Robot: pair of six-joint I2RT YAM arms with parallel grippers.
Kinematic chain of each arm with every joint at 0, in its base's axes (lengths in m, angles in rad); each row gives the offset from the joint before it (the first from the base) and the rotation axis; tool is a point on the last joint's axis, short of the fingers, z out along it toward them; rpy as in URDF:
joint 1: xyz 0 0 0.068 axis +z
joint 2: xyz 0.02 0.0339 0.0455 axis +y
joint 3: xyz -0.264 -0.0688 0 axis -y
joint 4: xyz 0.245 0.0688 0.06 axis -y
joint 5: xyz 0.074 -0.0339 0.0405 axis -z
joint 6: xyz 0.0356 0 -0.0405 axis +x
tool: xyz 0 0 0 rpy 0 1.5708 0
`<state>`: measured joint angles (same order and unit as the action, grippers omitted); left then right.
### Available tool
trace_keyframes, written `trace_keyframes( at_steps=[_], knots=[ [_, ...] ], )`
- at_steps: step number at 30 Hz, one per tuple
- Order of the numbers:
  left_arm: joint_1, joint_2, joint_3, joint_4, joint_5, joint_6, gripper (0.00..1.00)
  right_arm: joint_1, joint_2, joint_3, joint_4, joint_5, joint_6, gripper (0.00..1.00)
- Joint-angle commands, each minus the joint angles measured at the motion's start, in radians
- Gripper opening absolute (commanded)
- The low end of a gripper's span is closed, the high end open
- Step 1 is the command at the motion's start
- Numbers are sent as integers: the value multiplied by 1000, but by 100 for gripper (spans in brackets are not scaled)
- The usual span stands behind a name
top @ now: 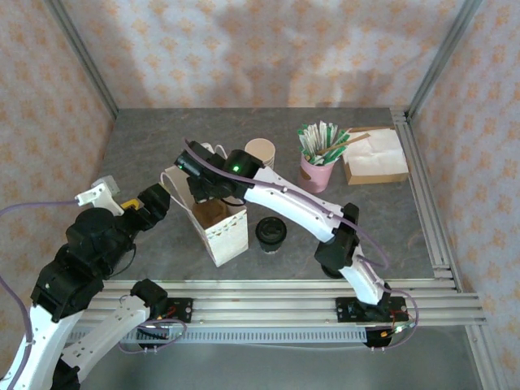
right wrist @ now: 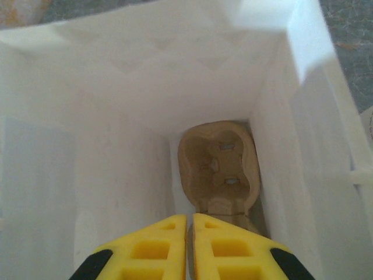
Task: Pack the takeout coffee
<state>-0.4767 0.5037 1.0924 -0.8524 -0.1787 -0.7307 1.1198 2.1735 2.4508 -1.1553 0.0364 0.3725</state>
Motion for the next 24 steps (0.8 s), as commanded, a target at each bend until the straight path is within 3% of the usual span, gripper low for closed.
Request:
trace_keyframes(
  at_steps=[1,9,16,24],
  knots=[
    [6,-5,34,-64,-93,6,100,0,36,37,-60,-19,-15,11],
    [6,69,64,-106,-129,-36,96,0,109,75,-112,-45,-57,13],
    [23,145,93,-37,-129,-47,96,-8,162,99,-152,-37,-55,19],
    [203,196,127,31,45,-40,96,-25,199,97,-156,-77,-51,22]
  ],
)
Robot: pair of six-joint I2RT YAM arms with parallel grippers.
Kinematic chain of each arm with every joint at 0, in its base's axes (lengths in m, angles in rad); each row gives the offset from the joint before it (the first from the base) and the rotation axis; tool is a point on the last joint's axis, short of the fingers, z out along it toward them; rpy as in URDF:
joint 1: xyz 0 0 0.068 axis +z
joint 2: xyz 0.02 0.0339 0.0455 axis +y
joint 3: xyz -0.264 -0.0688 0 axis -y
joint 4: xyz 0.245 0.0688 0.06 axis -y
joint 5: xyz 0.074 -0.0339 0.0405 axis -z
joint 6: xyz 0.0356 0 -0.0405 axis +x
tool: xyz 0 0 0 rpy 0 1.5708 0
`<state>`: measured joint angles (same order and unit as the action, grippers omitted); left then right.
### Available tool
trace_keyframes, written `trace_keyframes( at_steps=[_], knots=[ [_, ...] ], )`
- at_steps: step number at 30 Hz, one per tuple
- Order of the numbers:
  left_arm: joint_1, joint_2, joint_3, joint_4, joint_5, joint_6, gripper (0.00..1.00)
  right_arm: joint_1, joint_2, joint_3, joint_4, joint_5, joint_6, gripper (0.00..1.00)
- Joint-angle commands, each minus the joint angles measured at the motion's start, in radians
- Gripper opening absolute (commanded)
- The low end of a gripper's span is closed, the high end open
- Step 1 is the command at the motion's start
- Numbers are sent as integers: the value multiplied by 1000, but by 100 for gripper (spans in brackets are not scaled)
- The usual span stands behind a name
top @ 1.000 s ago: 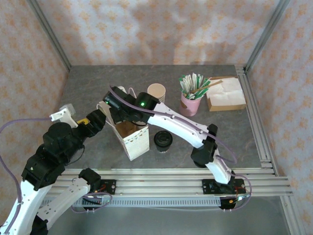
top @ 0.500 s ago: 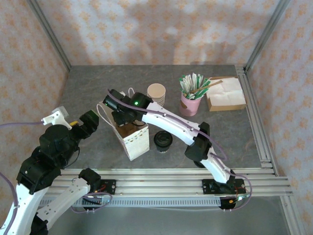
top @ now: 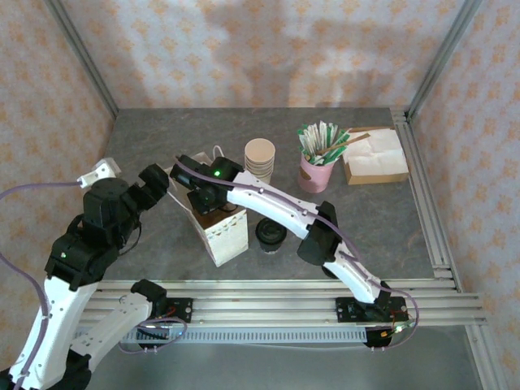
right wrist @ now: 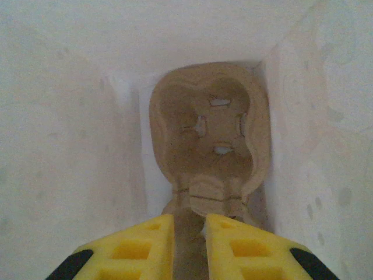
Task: Pack the takeout coffee
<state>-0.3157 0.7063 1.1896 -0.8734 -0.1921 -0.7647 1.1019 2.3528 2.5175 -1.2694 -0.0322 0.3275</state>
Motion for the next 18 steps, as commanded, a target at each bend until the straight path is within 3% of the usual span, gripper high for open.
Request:
trace_keyframes(
  at_steps=[1,10,18],
  knots=[
    [52,-4,38,57,63,1,96,-7,23,29,-44,-16,-5,22],
    [75,56,115,38,-1,60,96,-12,61,31,-81,-46,-8,24],
    [185,112,116,89,112,3,96,-24,88,36,-94,-62,2,29]
  ],
)
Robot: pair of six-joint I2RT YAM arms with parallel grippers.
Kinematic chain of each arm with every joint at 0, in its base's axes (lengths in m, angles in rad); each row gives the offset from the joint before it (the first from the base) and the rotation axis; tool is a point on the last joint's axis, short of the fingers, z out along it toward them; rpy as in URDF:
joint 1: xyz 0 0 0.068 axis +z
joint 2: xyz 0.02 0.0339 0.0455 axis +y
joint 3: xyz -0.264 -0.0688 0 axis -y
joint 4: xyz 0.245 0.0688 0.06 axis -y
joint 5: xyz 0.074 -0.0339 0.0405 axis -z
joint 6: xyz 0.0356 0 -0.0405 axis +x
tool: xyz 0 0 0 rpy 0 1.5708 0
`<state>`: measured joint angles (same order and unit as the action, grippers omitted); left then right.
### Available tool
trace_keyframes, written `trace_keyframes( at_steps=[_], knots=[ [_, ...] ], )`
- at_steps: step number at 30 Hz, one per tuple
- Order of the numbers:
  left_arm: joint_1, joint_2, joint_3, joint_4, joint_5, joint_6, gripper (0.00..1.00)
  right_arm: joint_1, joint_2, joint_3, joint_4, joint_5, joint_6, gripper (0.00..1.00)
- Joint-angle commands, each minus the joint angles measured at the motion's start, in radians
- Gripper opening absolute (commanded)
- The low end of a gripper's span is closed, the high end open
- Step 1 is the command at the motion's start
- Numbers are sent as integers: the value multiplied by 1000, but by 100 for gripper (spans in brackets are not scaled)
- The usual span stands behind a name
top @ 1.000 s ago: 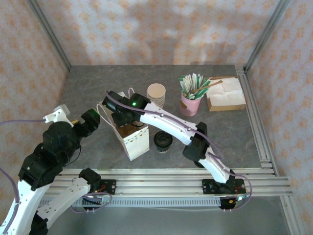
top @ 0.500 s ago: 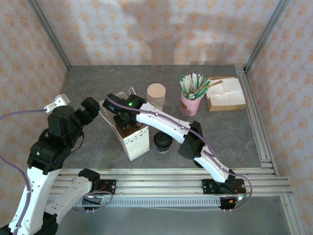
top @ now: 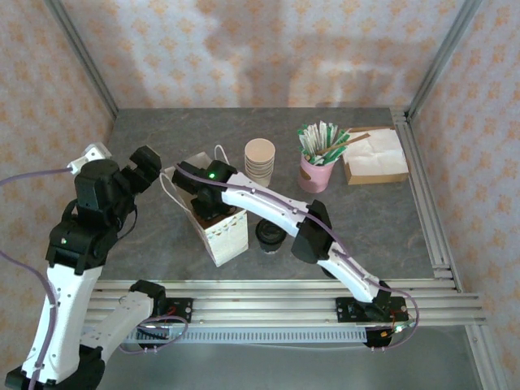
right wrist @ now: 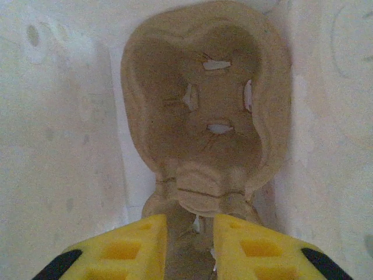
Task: Pack the takeout coffee
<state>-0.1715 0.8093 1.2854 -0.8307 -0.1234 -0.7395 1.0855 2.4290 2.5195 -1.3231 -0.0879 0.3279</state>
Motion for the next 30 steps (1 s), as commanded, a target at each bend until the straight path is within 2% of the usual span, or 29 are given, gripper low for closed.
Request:
trace_keyframes(
  at_steps=[1,8,17,30],
  knots=[
    [58,11,19,53,58,-28,96,-7,16,34,-42,-9,3,30],
    [197,51,-59,135,268,-99,95,-16,45,36,-50,-29,17,32],
    [207,104,-118,168,283,-51,94,-20,93,32,-49,-57,26,33],
    [206,171,-182,225,341,-4,80,-25,122,-46,24,-138,48,32]
  ],
)
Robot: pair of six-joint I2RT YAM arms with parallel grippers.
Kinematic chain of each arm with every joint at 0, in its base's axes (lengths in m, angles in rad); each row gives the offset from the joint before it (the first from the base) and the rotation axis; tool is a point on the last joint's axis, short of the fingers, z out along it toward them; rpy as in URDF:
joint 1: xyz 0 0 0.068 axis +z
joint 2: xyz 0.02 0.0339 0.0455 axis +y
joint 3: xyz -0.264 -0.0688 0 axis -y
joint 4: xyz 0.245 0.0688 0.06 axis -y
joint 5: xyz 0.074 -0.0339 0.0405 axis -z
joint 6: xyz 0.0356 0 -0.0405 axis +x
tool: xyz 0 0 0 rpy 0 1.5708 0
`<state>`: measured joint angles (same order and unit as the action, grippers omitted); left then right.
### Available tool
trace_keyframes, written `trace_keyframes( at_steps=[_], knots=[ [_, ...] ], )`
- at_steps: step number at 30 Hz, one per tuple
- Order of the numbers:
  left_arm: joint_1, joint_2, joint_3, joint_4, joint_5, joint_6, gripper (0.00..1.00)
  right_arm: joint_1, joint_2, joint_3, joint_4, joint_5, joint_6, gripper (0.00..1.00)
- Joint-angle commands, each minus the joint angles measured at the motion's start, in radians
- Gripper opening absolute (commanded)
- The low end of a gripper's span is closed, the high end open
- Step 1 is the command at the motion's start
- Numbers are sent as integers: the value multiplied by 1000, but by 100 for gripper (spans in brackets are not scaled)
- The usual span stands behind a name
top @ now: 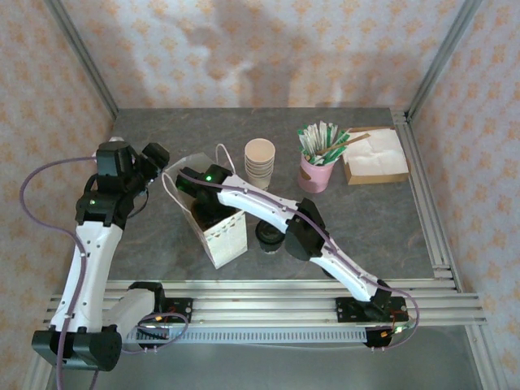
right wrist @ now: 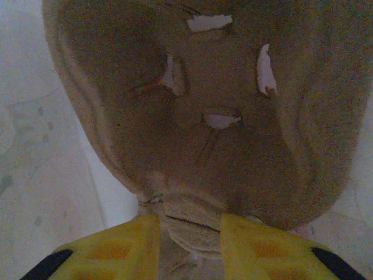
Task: Pack the takeout coffee
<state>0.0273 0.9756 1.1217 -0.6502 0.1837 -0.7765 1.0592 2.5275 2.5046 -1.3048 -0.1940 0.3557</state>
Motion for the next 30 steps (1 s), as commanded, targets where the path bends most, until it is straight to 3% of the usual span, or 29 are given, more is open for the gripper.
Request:
trace_keyframes(
  at_steps=[1,9,19,30],
  knots=[
    [7,9,-20,49,46,41,79,0,23,-44,14,-37,23,32],
    [6,22,-47,58,75,68,68,0,39,-90,45,-58,31,32],
    [6,-7,-74,57,78,82,67,0,85,-111,65,-80,46,32],
    [6,-31,-73,45,90,85,68,0,75,-79,43,-11,52,32]
  ],
)
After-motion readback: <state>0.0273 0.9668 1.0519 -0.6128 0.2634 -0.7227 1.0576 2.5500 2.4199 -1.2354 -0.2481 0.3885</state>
